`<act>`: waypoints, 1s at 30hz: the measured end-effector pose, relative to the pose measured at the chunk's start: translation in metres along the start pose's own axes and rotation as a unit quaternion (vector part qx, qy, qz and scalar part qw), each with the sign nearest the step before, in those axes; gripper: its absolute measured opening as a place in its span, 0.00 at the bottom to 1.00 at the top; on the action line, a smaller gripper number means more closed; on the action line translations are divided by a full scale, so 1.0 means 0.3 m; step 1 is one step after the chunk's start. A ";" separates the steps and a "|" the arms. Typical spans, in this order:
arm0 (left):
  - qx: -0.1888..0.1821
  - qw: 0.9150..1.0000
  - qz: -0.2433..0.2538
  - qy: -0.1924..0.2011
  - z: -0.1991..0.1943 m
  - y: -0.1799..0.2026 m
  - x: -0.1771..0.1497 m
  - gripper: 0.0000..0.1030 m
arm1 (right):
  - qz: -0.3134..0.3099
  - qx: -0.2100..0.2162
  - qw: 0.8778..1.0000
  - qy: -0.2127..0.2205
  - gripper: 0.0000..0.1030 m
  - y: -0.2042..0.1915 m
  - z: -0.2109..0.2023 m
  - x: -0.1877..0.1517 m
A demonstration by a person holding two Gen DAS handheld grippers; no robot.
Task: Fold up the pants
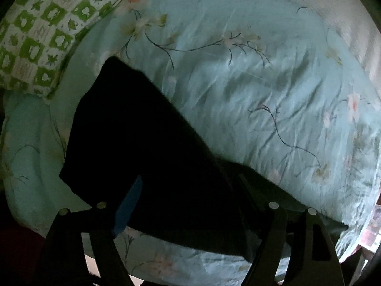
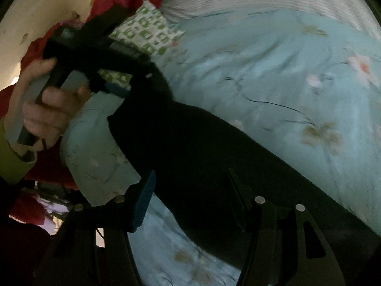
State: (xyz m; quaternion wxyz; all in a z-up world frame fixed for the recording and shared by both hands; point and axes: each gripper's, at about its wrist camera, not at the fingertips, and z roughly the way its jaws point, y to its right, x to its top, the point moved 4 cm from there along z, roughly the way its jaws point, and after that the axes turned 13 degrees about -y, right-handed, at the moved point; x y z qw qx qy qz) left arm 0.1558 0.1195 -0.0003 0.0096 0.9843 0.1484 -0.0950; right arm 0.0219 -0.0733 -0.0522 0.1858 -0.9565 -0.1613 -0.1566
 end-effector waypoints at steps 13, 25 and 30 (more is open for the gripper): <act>0.051 0.999 -0.001 0.001 0.102 -0.026 0.035 0.16 | -0.045 0.021 0.997 -0.052 0.11 -0.058 0.167 0.087; -0.110 0.986 -0.023 0.121 0.024 -0.255 -0.230 0.06 | -0.144 -0.005 0.989 -0.026 0.06 -0.211 0.079 0.050; -0.156 0.976 -0.039 0.145 0.044 -0.340 -0.334 0.05 | -0.167 -0.028 0.985 -0.039 0.06 -0.256 0.106 0.028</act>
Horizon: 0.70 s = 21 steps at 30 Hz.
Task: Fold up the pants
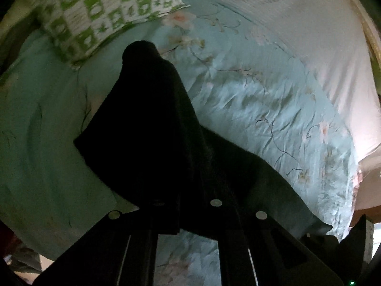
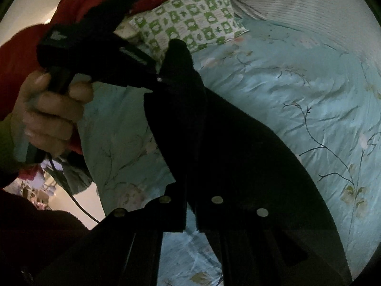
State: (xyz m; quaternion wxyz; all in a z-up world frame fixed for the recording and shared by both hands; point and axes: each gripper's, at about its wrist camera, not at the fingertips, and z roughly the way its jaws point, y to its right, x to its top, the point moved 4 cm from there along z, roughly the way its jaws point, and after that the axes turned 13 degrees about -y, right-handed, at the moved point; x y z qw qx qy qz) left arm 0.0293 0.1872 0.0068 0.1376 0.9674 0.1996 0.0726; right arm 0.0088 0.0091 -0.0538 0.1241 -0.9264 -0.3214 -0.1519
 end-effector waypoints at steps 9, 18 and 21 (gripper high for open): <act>-0.059 0.998 -0.033 0.002 0.075 -0.126 -0.042 0.05 | -0.020 -0.021 0.998 -0.049 0.06 -0.036 0.084 -0.002; -0.050 0.998 -0.041 -0.023 0.151 -0.191 -0.064 0.07 | -0.014 -0.023 0.996 -0.090 0.06 -0.040 0.155 -0.007; -0.038 0.998 -0.038 -0.026 0.157 -0.204 -0.065 0.10 | -0.001 -0.014 0.995 -0.096 0.08 -0.027 0.165 -0.003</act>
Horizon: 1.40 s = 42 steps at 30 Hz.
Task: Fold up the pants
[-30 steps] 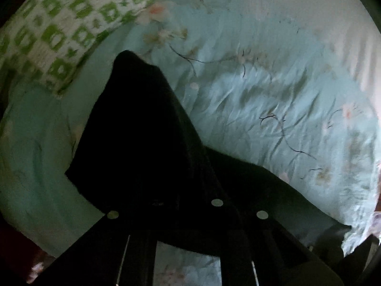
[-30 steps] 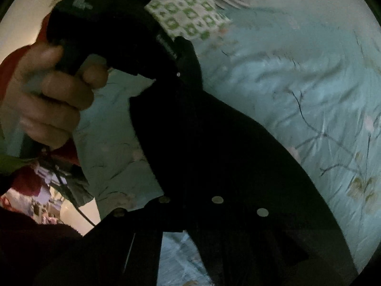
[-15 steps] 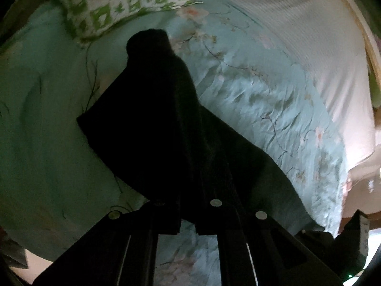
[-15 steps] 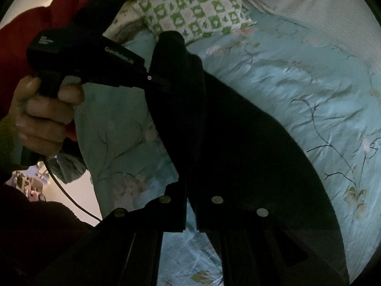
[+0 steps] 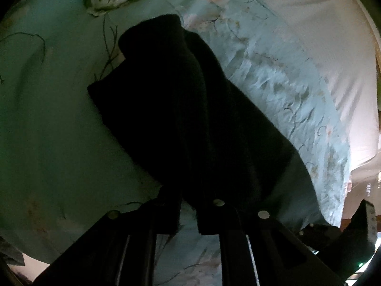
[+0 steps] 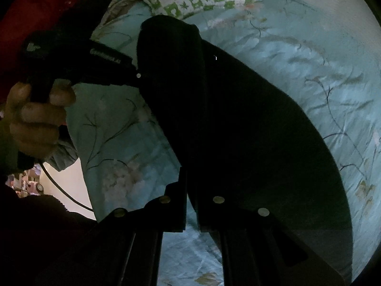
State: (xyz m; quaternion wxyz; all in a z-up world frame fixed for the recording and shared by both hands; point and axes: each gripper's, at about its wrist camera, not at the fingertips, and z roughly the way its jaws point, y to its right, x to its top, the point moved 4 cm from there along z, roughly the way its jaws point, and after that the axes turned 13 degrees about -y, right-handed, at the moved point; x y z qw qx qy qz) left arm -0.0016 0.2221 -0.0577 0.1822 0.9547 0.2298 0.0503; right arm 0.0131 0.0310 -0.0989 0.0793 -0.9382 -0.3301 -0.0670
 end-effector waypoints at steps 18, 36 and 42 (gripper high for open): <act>0.011 0.997 -0.070 0.012 -0.130 -0.164 0.074 0.46 | 0.109 0.061 0.991 0.057 0.41 0.163 -0.149 0.047; 0.007 0.993 -0.110 -0.034 0.001 -0.226 0.163 0.62 | 0.205 0.078 0.976 -0.003 0.41 0.446 0.065 0.237; 0.026 0.996 -0.087 -0.014 0.013 -0.177 0.193 0.33 | 0.178 0.065 0.982 -0.007 0.20 0.412 0.071 0.252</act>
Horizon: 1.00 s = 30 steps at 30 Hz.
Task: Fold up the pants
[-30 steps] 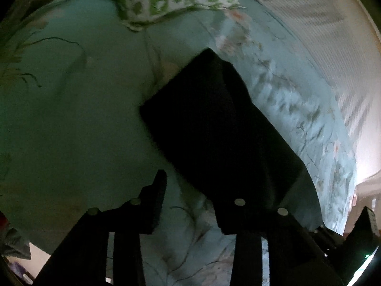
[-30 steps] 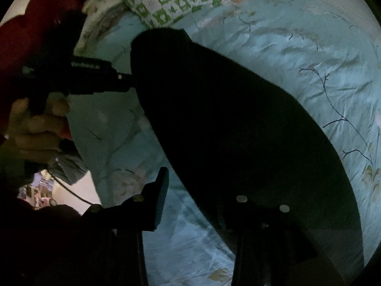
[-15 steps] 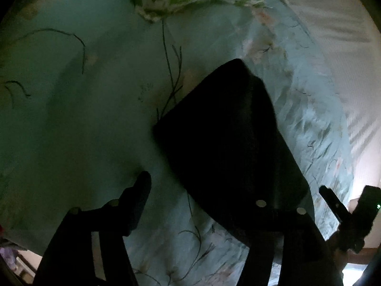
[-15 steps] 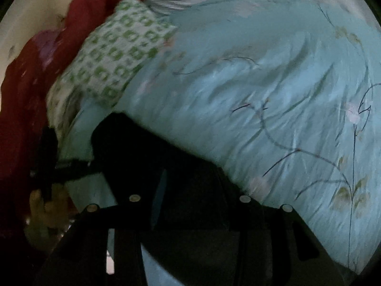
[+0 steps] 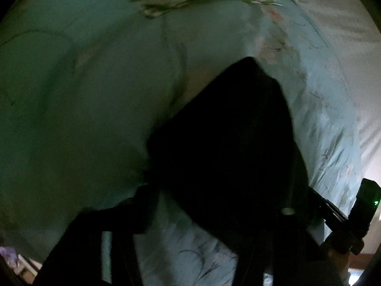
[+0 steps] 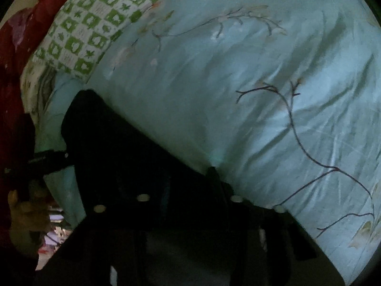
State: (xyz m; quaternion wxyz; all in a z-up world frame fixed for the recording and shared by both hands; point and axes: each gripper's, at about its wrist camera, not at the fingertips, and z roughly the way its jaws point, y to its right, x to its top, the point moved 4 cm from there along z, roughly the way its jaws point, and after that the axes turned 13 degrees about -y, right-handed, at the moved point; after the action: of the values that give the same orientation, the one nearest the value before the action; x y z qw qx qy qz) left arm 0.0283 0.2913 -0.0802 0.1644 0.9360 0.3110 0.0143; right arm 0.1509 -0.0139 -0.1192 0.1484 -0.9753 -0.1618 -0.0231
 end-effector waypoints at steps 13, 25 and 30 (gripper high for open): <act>-0.113 0.974 0.140 0.141 -0.329 0.096 -0.110 0.14 | -0.079 -0.081 0.982 0.149 0.09 -0.135 -0.308 -0.099; 0.024 0.975 0.186 0.123 -0.141 0.103 -0.010 0.14 | -0.039 -0.144 0.979 0.136 0.09 -0.093 -0.142 -0.013; 0.072 0.972 0.195 0.110 -0.058 0.093 0.006 0.17 | -0.016 -0.169 0.978 0.120 0.09 -0.063 -0.081 0.005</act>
State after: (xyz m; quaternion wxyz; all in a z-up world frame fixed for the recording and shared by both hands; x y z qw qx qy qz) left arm 0.0436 0.2765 -0.0552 0.0555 0.9806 0.1386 0.1270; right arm 0.1462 -0.0037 -0.0907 -0.0005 -0.9737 -0.1526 -0.1692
